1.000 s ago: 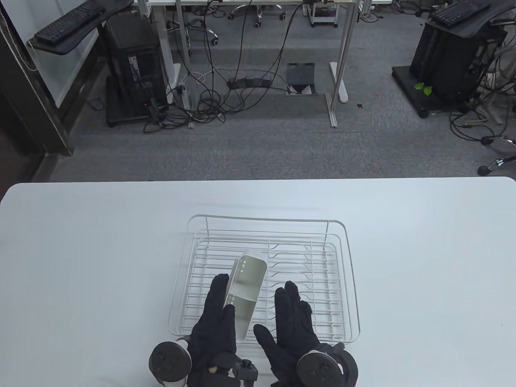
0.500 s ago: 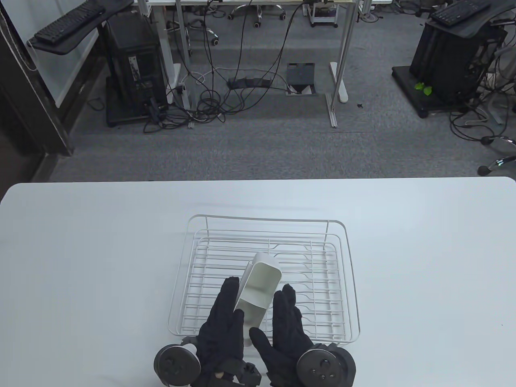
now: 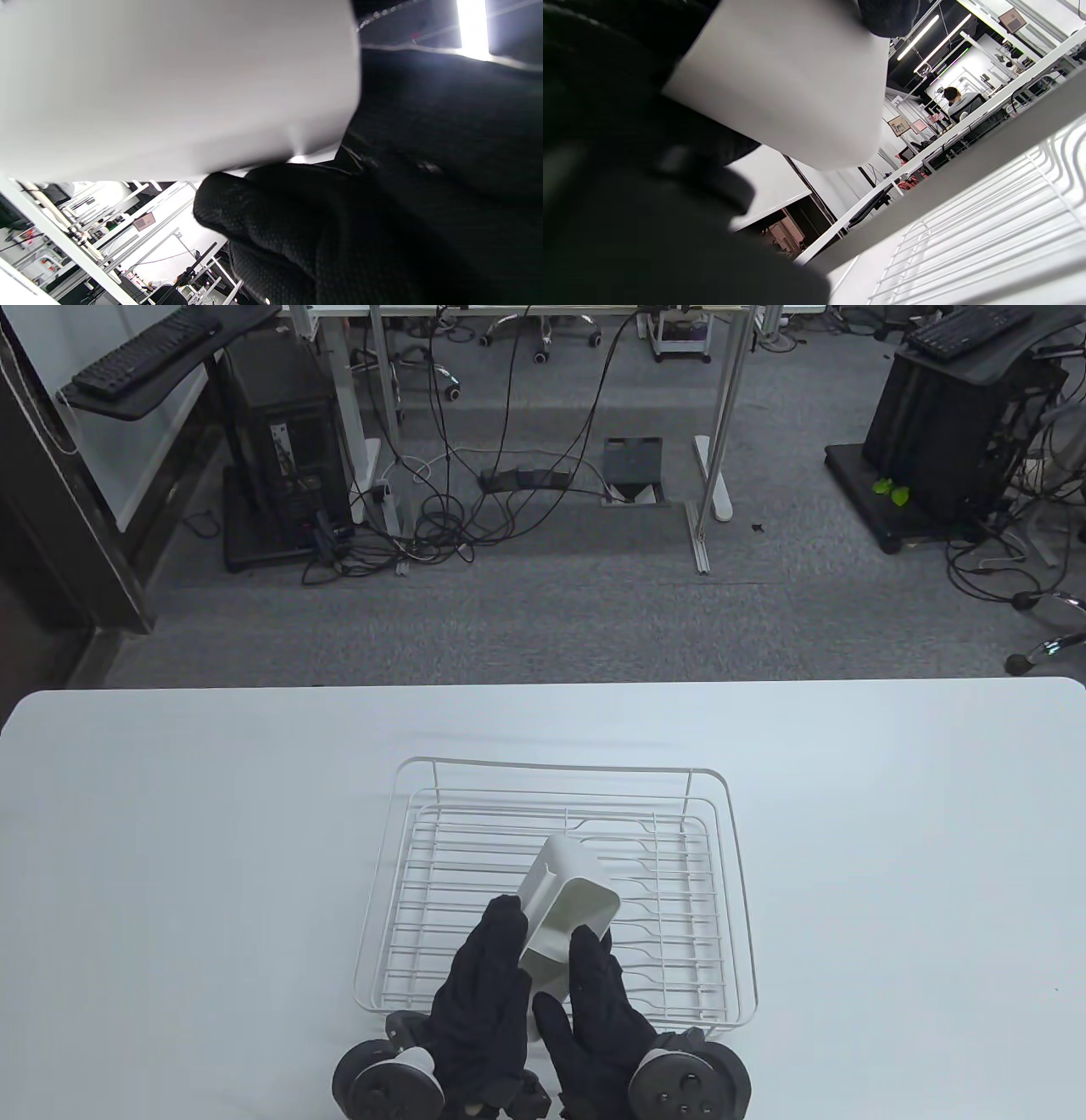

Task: Hang the cutlery bin on dish rack (Opening facing upward)

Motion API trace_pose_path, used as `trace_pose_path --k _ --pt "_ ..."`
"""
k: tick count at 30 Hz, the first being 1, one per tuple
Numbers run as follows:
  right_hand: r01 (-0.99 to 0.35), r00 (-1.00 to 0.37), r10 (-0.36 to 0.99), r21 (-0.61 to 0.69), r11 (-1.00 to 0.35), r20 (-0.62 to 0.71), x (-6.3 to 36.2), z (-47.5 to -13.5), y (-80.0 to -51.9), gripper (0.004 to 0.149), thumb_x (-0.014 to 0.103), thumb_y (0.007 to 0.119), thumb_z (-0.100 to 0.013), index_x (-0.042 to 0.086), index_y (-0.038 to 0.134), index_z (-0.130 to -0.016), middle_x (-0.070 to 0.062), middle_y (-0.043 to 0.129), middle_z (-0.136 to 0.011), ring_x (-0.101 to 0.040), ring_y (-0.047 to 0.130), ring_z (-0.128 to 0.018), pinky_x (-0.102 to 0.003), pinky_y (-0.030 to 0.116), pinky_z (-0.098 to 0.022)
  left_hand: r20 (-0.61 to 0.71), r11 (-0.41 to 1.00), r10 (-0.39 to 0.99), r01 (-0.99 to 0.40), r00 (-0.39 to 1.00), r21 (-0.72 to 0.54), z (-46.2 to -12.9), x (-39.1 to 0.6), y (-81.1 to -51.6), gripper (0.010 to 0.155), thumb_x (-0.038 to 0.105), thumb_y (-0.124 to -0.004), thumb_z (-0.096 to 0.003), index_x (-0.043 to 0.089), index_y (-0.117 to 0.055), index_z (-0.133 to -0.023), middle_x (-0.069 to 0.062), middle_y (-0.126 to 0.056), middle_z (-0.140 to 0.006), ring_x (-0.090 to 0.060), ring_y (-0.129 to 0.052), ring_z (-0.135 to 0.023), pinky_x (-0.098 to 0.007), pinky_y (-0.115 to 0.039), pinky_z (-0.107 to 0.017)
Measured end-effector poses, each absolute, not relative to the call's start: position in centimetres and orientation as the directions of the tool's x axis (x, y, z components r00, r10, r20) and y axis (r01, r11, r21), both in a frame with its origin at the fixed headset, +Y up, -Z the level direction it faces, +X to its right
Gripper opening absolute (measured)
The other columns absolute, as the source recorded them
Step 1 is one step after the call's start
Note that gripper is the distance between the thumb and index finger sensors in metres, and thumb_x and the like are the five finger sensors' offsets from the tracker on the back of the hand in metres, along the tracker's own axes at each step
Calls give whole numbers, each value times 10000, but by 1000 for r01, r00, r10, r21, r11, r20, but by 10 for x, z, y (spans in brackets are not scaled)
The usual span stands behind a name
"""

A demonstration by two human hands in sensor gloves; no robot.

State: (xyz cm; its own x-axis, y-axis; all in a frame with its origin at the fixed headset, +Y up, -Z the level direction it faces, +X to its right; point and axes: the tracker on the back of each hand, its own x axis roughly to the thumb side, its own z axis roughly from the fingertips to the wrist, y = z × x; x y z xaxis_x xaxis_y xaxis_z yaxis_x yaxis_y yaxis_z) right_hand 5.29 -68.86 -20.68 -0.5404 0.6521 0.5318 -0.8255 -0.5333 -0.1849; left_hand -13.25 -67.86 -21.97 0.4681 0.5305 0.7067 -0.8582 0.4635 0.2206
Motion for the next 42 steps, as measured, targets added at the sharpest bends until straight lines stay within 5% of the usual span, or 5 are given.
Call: trace_pose_path --k 10,23,42 --pt "-820 -566 645 -271 -504 513 57 -207 -689 654 264 648 -577 244 207 -1060 -355 302 -1052 -468 626 -952 -570 438 -670 758 552 389 -791 524 263 -210 -119 -675 594 276 -631 -589 228 -426 -1144 -148 -440 -1186 -442 -597 -1045 -614 -576 -700" --pt "-810 -587 647 -366 -458 487 66 -205 -686 503 233 646 -565 212 506 -1049 -316 413 -1051 -425 706 -922 -542 498 -662 775 591 331 -759 538 274 -208 -115 -673 617 311 -655 -588 220 -410 -1146 -152 -429 -1186 -436 -612 -1048 -607 -590 -702" --pt "-803 -590 651 -432 -410 478 73 -202 -683 455 230 639 -564 187 579 -1013 -293 522 -1030 -388 797 -873 -518 575 -646 790 614 268 -730 551 300 -205 -112 -672 626 337 -664 -588 219 -409 -1148 -148 -432 -1187 -429 -621 -1053 -610 -588 -705"
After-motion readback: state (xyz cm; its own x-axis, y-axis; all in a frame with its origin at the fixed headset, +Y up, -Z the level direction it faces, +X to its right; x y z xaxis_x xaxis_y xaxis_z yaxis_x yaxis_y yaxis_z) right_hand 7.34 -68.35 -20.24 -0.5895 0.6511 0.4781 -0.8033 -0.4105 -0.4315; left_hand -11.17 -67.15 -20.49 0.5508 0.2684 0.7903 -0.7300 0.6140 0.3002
